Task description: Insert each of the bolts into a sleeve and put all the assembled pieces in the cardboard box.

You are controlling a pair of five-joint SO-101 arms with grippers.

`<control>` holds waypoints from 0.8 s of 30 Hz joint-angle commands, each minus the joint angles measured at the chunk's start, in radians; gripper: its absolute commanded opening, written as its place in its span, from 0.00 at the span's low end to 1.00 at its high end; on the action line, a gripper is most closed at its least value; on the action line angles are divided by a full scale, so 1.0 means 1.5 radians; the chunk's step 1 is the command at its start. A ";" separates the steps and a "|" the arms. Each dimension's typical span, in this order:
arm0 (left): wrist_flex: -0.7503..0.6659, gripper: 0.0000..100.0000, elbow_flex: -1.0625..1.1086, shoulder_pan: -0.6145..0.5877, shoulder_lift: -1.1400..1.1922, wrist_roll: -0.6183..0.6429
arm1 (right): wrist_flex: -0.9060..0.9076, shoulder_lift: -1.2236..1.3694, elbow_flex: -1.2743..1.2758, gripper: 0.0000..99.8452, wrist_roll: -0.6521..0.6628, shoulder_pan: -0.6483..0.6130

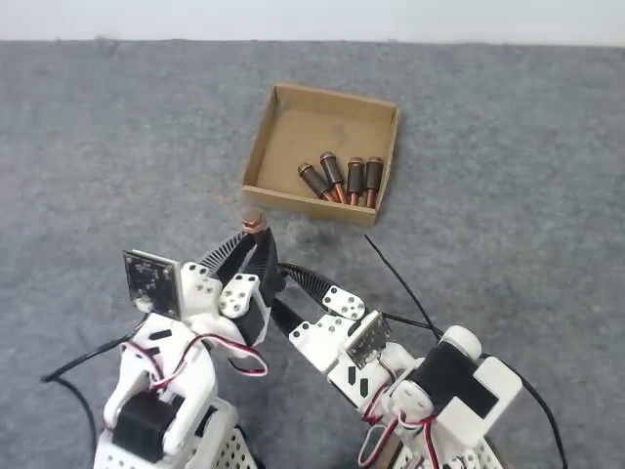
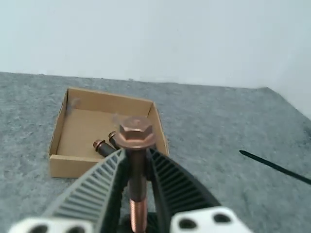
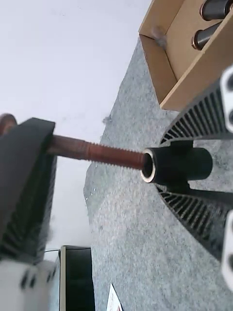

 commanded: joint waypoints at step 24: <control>-0.049 0.01 0.068 0.013 -0.015 -0.027 | -0.019 -0.034 0.019 0.01 -0.006 0.022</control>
